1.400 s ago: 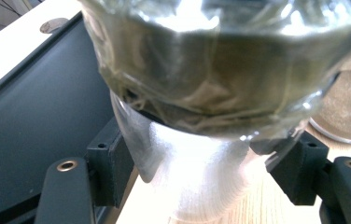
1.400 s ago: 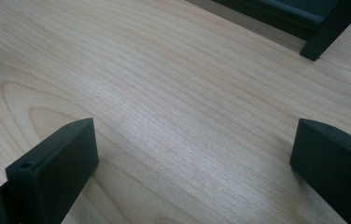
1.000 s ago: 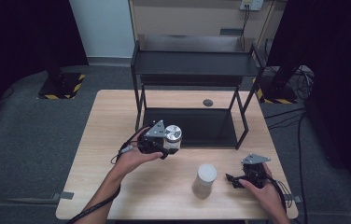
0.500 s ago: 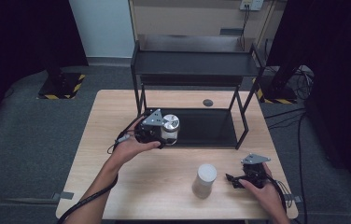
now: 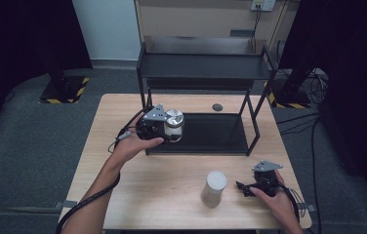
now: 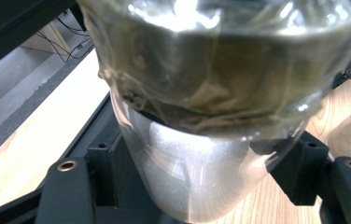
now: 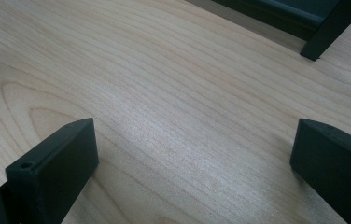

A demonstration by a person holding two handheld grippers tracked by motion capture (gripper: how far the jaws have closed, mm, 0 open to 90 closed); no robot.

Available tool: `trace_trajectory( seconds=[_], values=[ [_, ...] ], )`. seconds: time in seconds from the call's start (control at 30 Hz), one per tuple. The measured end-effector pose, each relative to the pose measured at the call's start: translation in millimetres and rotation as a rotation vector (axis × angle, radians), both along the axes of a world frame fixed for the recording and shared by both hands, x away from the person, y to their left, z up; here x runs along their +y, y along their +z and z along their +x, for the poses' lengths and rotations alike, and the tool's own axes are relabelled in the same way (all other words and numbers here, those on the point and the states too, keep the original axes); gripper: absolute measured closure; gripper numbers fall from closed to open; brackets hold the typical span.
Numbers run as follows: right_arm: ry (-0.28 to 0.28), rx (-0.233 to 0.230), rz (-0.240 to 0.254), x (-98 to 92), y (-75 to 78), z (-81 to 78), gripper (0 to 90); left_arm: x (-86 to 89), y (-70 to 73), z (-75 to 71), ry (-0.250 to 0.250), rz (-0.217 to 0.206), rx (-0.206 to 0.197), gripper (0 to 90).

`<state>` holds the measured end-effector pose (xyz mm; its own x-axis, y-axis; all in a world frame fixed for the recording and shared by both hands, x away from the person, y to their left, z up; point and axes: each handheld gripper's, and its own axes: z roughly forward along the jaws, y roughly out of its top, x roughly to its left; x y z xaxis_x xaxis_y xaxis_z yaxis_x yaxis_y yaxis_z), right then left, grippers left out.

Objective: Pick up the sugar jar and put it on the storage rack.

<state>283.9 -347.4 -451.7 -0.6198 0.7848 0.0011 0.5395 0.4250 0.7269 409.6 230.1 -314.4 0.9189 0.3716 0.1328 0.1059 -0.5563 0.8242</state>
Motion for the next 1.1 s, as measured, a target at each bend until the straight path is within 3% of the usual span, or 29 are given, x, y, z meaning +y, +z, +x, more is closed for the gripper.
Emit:
trace_trajectory(
  seconds=[0.7,1.1],
  values=[
    [0.001,0.000,0.000,0.0,0.0,0.1,1.2,5.8,25.4,10.8,-0.004,-0.003,-0.001,30.3],
    [0.000,0.000,0.000,0.1,0.0,0.0,1.2,2.8,48.2,12.7,-0.017,-0.007,-0.009,30.3]
  ],
)
